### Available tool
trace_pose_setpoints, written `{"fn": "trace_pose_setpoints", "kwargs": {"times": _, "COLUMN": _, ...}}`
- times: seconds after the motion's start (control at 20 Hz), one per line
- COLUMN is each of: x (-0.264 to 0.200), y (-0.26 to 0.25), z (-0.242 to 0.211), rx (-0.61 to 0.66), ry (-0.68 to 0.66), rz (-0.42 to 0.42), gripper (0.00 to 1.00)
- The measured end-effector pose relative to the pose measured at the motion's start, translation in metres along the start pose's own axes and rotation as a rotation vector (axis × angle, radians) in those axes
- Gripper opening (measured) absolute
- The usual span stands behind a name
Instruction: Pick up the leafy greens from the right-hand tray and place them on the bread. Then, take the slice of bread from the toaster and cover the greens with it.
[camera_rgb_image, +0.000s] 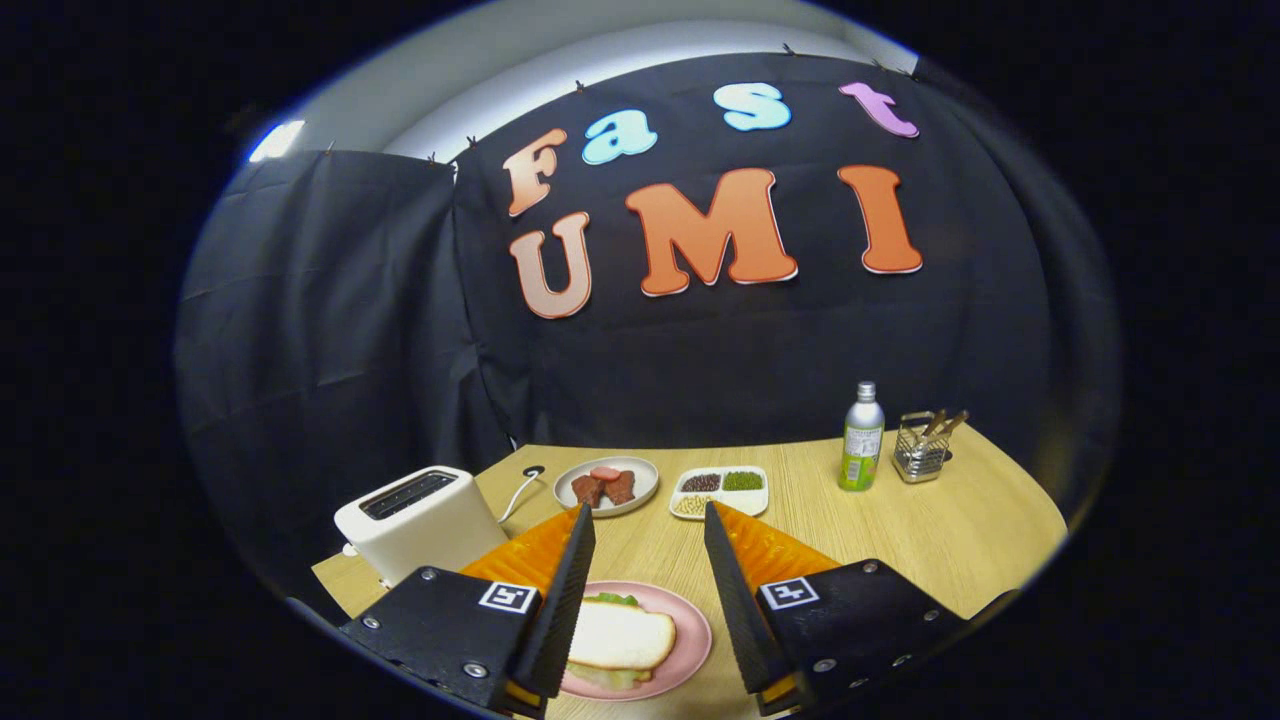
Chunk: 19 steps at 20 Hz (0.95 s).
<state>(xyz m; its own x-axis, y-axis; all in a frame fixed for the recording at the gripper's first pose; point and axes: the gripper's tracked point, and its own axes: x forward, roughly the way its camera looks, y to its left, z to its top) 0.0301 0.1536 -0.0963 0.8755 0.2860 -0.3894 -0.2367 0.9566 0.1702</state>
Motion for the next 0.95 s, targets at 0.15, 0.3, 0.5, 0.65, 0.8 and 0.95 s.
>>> {"fn": "trace_pose_setpoints", "kwargs": {"times": 0.15, "x": 0.0, "y": 0.004, "z": 0.015, "rx": -0.037, "ry": -0.061, "rz": -0.017, "gripper": 0.72}}
{"fn": "trace_pose_setpoints", "kwargs": {"times": 0.3, "x": -0.008, "y": 0.005, "z": 0.032, "rx": -0.067, "ry": -0.132, "rz": -0.037, "gripper": 0.8}}
{"fn": "trace_pose_setpoints", "kwargs": {"times": 0.5, "x": -0.022, "y": 0.001, "z": 0.05, "rx": -0.107, "ry": -0.231, "rz": -0.072, "gripper": 0.84}}
{"fn": "trace_pose_setpoints", "kwargs": {"times": 0.65, "x": -0.033, "y": 0.003, "z": 0.053, "rx": -0.13, "ry": -0.258, "rz": -0.083, "gripper": 0.86}}
{"fn": "trace_pose_setpoints", "kwargs": {"times": 0.8, "x": -0.037, "y": 0.002, "z": 0.061, "rx": -0.143, "ry": -0.286, "rz": -0.095, "gripper": 0.86}}
{"fn": "trace_pose_setpoints", "kwargs": {"times": 0.95, "x": -0.038, "y": -0.004, "z": 0.065, "rx": -0.168, "ry": -0.308, "rz": -0.134, "gripper": 0.86}}
